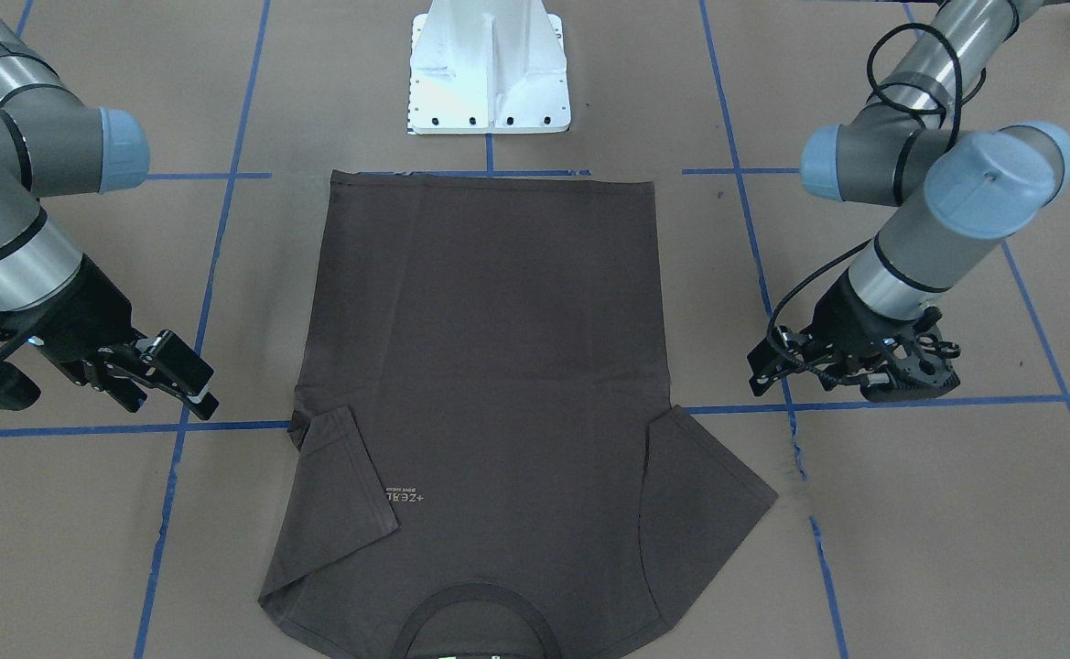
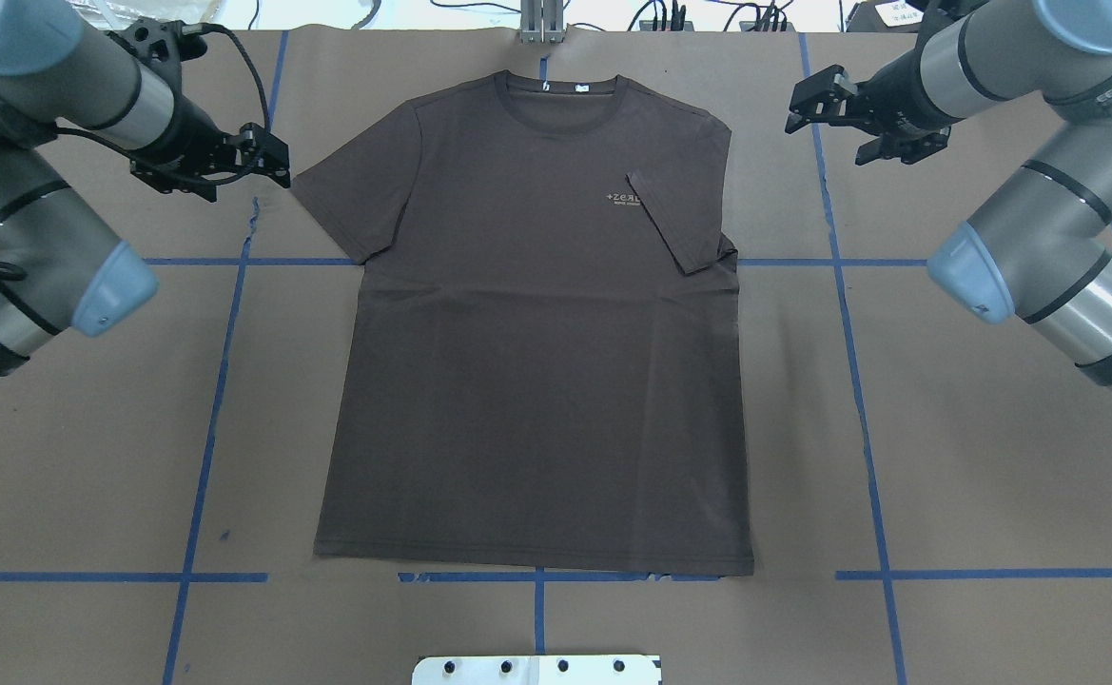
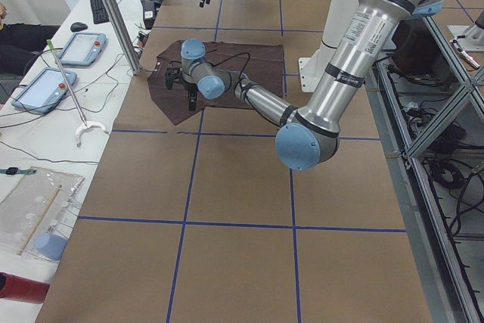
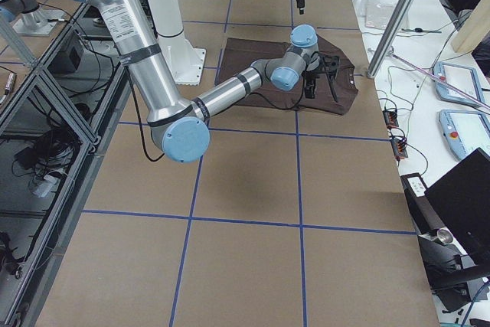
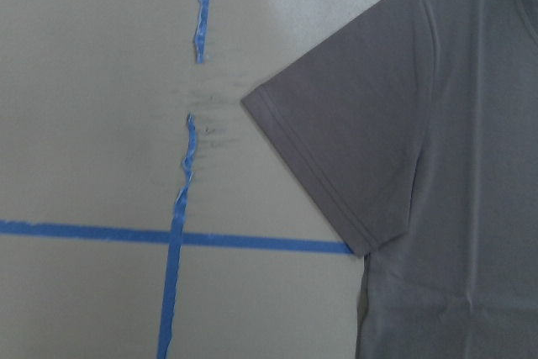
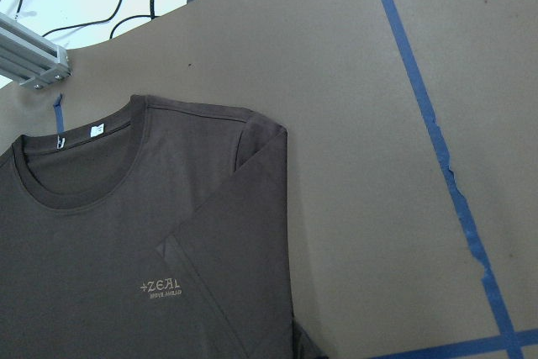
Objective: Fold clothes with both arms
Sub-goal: 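Move the left gripper to the sleeve nearest it while the right arm draws back, then fold the sleeve nearest the left gripper inward toward the shirt's center, then move both grippers to the hem corners nearest the robot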
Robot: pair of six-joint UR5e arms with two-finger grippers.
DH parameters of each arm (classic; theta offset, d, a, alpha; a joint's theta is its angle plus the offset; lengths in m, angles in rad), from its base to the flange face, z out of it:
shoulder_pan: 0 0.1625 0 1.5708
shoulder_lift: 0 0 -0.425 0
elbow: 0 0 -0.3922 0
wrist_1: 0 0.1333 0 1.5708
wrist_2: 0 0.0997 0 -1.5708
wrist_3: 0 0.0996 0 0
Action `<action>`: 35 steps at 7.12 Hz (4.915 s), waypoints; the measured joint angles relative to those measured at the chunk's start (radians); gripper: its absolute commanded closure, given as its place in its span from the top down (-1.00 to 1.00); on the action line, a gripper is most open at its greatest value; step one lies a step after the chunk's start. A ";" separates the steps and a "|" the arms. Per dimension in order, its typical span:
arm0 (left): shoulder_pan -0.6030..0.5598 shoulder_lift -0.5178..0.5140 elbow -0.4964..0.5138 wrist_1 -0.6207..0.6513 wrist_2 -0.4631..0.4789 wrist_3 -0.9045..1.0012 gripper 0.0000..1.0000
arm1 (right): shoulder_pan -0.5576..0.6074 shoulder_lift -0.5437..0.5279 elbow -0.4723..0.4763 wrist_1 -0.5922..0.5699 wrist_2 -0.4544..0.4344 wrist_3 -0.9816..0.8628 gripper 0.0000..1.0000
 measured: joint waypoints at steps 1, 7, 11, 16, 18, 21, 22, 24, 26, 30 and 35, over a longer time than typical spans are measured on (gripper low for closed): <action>0.025 -0.035 0.075 -0.009 0.061 -0.002 0.92 | 0.004 -0.012 0.004 0.002 0.003 -0.013 1.00; 0.085 -0.172 0.372 -0.166 0.184 -0.010 0.62 | 0.004 -0.034 0.009 0.011 -0.005 -0.020 1.00; 0.082 -0.185 0.421 -0.225 0.187 -0.010 0.05 | 0.003 -0.035 0.009 0.011 -0.012 -0.019 1.00; 0.056 -0.194 0.430 -0.227 0.196 -0.017 -1.00 | 0.001 -0.034 0.008 0.011 -0.017 -0.018 1.00; 0.047 -0.208 0.410 -0.224 0.191 -0.063 -1.00 | -0.002 -0.033 0.004 0.011 -0.019 -0.019 1.00; 0.071 -0.294 0.397 -0.195 0.190 -0.197 -1.00 | -0.006 -0.031 -0.001 0.011 -0.019 -0.019 1.00; 0.100 -0.331 0.410 -0.187 0.190 -0.249 -1.00 | -0.007 -0.031 -0.002 0.011 -0.019 -0.019 1.00; 0.121 -0.363 0.451 -0.187 0.194 -0.281 -1.00 | -0.010 -0.031 -0.003 0.010 -0.018 -0.020 1.00; 0.122 -0.373 0.482 -0.203 0.198 -0.285 -1.00 | -0.014 -0.030 -0.004 0.011 -0.018 -0.020 1.00; 0.122 -0.390 0.516 -0.245 0.200 -0.287 -1.00 | -0.017 -0.029 -0.005 0.011 -0.018 -0.018 1.00; 0.131 -0.360 0.440 -0.250 0.195 -0.291 0.44 | -0.041 -0.026 0.013 0.011 -0.018 0.001 1.00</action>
